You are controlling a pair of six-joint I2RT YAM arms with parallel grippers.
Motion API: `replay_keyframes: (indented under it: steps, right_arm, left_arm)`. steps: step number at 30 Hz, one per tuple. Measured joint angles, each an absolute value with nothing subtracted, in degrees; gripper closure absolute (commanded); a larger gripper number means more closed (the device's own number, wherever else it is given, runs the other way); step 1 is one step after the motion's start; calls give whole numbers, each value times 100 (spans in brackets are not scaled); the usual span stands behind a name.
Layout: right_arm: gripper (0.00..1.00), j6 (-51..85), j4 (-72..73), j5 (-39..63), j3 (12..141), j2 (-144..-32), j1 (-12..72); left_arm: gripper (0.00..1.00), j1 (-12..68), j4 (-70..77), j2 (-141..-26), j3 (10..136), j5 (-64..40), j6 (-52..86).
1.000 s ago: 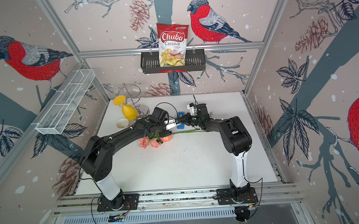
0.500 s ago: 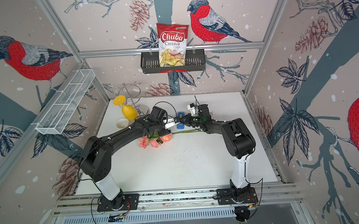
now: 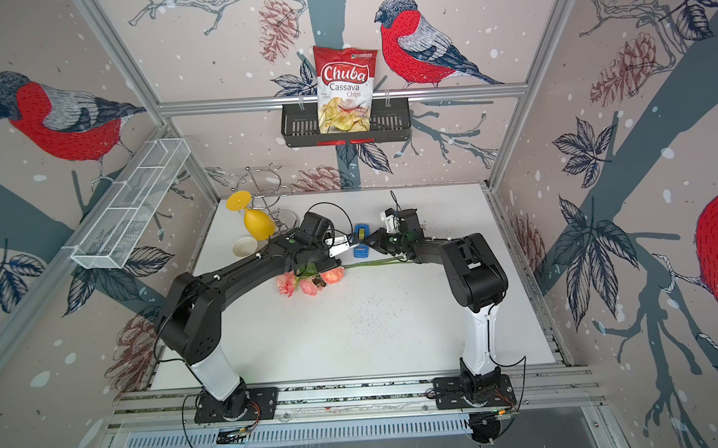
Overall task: Wrap bouquets with tape
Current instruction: Pull the tape from the tape cutter.
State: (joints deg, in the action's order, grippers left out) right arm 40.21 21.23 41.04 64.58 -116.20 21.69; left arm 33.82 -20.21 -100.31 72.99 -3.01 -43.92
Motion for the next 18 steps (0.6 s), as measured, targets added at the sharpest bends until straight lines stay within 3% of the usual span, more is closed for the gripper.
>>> replay_keyframes:
  steps: [18]
  right_arm:
    - [78,3940,2097,4233,6886,-12169,2174]
  left_arm:
    - [38,3358,-2016,-10005,7269,-187,-4388]
